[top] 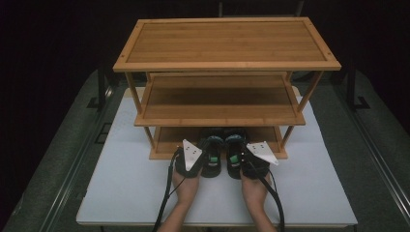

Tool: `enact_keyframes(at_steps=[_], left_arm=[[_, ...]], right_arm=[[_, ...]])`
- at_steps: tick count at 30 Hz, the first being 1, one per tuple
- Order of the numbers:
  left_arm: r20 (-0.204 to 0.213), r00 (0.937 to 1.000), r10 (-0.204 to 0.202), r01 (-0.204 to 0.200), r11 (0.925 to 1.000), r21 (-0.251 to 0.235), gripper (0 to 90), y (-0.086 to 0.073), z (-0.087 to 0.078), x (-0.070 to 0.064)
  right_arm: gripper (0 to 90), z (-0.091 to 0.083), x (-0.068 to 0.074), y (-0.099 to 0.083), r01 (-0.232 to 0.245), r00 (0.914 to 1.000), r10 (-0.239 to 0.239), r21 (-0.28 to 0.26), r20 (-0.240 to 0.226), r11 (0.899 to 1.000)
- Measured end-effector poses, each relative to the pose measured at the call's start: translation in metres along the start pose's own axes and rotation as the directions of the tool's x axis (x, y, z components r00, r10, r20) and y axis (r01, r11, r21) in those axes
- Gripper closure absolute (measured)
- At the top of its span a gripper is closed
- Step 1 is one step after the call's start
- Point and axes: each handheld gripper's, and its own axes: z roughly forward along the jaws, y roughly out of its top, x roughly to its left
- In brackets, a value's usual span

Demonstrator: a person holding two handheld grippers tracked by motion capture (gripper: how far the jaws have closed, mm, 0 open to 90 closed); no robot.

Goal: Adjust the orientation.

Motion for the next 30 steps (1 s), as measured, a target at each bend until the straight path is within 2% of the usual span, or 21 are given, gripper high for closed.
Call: enact_keyframes(at_steps=[3,9,13,15,16,21,27,30], left_arm=[[0.009,0.9999,-0.007,0.007,1.0000,0.004,77.8,0.000,0.000,0.002],[0.025,0.9992,0.032,-0.033,0.9986,0.042,74.5,0.005,-0.001,0.007],[0.029,0.9990,0.035,-0.036,0.9978,0.056,70.2,0.006,-0.003,0.009],[0.032,0.9988,0.038,-0.039,0.9987,0.033,67.6,0.007,-0.006,0.010],[0.034,0.9984,0.046,-0.047,0.9985,0.027,67.6,0.009,-0.008,0.010],[0.053,0.9955,0.079,-0.080,0.9963,0.030,66.6,0.015,-0.012,0.010],[0.066,0.9942,0.085,-0.086,0.9961,0.019,64.4,0.017,-0.021,0.009],[0.069,0.9938,0.088,-0.089,0.9960,0.011,63.1,0.018,-0.027,0.009]], right_arm=[[81.0,0.002,-0.002,0.000,0.007,1.0000,-0.007,0.016,0.001,1.000],[77.0,0.004,-0.009,0.000,0.041,0.9991,-0.041,0.051,-0.007,0.998],[71.7,0.003,-0.013,0.001,0.052,0.9985,-0.051,0.061,-0.019,0.997],[67.0,0.002,-0.015,0.001,0.055,0.9984,-0.054,0.058,-0.015,0.997],[67.1,0.001,-0.016,0.001,0.057,0.9980,-0.056,0.058,-0.029,0.997],[64.6,-0.002,-0.017,0.002,0.081,0.9960,-0.079,0.055,-0.041,0.995],[60.9,-0.008,-0.017,0.003,0.105,0.9929,-0.102,0.047,-0.062,0.993],[59.2,-0.013,-0.019,0.004,0.100,0.9922,-0.097,0.039,-0.079,0.994]])
